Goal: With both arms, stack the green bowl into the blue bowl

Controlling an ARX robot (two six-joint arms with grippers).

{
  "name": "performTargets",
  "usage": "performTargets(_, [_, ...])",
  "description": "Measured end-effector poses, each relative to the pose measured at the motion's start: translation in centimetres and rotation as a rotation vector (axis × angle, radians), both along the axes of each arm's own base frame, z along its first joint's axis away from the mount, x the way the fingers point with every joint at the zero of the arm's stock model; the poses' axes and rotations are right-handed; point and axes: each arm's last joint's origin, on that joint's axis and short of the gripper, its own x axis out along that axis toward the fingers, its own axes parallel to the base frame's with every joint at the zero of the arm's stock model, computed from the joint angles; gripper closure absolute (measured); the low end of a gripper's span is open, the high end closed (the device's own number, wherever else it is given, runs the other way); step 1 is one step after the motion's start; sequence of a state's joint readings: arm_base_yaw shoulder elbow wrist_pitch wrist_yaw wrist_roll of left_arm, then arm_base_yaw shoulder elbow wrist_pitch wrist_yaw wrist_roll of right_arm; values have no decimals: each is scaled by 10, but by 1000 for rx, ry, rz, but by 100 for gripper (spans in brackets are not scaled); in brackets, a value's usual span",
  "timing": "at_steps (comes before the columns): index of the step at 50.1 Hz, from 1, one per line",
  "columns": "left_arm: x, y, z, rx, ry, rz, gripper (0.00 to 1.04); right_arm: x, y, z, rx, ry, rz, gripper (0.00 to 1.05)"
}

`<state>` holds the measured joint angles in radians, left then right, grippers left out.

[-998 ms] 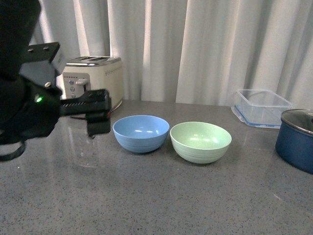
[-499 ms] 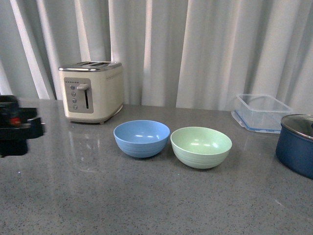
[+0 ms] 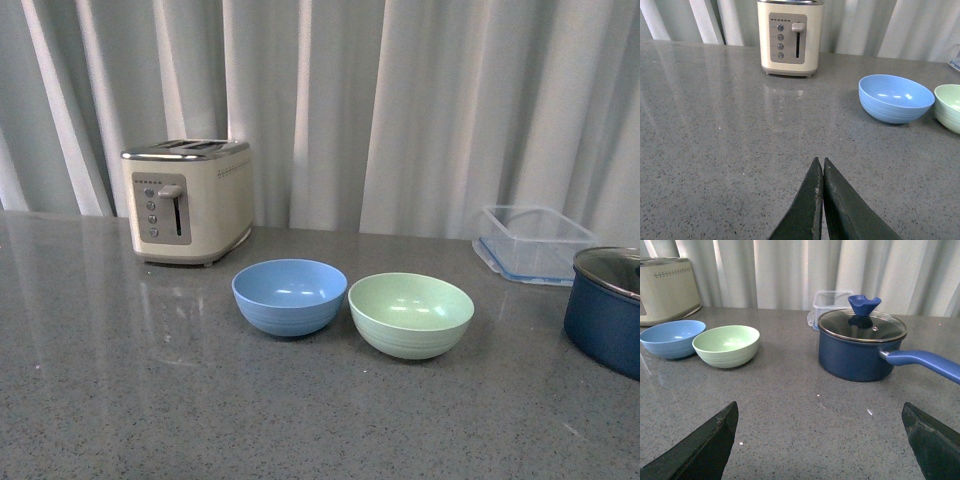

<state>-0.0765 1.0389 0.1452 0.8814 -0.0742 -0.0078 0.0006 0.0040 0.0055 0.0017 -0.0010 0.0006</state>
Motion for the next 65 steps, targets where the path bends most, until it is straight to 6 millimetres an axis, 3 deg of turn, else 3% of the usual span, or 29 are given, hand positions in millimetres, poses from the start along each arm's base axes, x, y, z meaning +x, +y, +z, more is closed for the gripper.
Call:
performTargets(13, [-27, 12, -15, 0, 6, 3, 101, 0, 0, 0, 0, 0, 0, 10])
performTargets(21, [-37, 12, -11, -1, -10, 3, 101, 0, 0, 0, 0, 0, 0, 10])
performTargets(65, [-69, 12, -2, -1, -37, 3, 101, 0, 0, 0, 0, 0, 0, 10])
